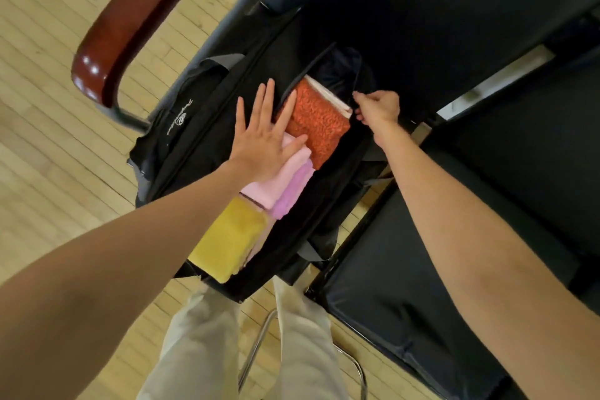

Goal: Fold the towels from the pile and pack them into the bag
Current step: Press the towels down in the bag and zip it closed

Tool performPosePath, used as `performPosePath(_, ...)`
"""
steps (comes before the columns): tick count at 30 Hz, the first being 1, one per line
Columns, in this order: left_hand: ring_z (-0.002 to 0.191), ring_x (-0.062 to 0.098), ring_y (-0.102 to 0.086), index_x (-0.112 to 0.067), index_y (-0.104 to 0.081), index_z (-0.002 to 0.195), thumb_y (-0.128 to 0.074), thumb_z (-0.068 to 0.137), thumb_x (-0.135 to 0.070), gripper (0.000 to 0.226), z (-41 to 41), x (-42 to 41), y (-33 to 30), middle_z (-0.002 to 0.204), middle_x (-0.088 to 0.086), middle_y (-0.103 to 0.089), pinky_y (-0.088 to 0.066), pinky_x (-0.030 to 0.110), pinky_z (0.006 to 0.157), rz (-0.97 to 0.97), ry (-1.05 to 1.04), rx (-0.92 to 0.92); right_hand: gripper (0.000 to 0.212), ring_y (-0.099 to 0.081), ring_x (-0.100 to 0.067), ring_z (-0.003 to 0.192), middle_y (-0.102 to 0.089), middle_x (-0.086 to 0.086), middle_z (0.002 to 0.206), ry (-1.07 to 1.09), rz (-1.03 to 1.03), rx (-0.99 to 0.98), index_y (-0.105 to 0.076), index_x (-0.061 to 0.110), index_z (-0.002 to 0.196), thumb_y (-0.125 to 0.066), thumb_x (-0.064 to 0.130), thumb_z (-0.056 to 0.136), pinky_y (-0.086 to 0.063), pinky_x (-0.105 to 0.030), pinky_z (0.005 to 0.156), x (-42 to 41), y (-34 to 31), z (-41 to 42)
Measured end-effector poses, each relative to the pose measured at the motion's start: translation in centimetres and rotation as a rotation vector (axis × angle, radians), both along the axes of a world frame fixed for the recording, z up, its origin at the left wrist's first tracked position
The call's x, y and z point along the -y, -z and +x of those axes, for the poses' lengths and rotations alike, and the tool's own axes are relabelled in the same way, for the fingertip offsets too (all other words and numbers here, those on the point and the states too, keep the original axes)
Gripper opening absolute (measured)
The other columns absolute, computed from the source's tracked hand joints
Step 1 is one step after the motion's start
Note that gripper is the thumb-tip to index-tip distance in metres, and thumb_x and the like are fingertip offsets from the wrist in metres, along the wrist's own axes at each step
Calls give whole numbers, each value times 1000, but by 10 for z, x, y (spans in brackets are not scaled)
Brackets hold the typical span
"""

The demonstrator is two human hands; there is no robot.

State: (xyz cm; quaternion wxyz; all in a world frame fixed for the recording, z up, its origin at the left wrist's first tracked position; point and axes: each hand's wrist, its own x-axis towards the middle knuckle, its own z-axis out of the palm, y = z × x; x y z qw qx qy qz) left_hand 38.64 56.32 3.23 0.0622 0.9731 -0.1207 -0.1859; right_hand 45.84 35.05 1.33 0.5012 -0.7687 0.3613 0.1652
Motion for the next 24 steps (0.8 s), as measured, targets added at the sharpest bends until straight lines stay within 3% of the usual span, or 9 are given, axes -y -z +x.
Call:
performPosePath(2,144,23,23,-28,21,148,-1,87,-69,77,6,-1,4,157,11,25,13,51,115,15,-2,-41,29,-65,-24,73,-68,-12,83,-113,-87,-58,-61,9,72,-69,35,82,-57,-35,77,-1,12,6)
performPosePath(3,144,23,24,-29,22,148,-1,87,-69,76,9,-1,5,156,10,26,14,51,115,19,-2,-59,35,-66,-28,86,-68,-15,94,-168,-124,-82,-65,5,84,-69,40,81,-55,-34,82,-1,15,7)
performPosePath(5,144,22,25,-29,23,147,-1,87,-68,75,12,-3,7,156,10,27,15,51,114,28,-1,-83,53,-61,-30,107,-64,-15,115,-267,-187,-137,-62,0,112,-68,43,82,-48,-29,83,-1,15,9)
performPosePath(8,144,22,25,-30,23,147,-4,90,-66,73,16,-5,9,156,9,27,16,50,114,41,-21,-107,56,-55,-32,117,-59,-17,125,-366,-269,-184,-56,-3,120,-66,41,86,-46,-31,85,1,17,11)
performPosePath(13,143,21,26,-32,26,145,-7,92,-65,71,17,0,11,155,8,29,16,50,115,65,-30,-114,44,-58,-31,110,-62,-17,115,-443,-252,-210,-60,-6,110,-62,32,89,-42,-29,77,6,18,12)
performPosePath(17,143,22,26,-30,25,146,-8,92,-65,72,18,1,12,155,8,29,16,50,115,82,-35,-129,27,-59,-34,103,-64,-22,107,-519,-252,-82,-61,-6,101,-55,20,93,-42,-31,75,14,18,-10)
performPosePath(21,142,21,30,-32,28,143,-8,92,-66,71,23,3,11,153,8,33,18,51,114,81,-55,-163,24,-46,-17,66,-47,-3,70,-536,-137,113,-47,6,78,-43,17,100,-32,-26,62,28,-2,-40)
performPosePath(24,141,22,32,-33,27,144,-7,91,-67,72,25,4,9,152,8,35,19,51,113,79,-53,-193,28,-38,-13,61,-40,2,63,-601,-64,201,-45,8,73,-42,18,100,-28,-30,59,34,-28,-51)
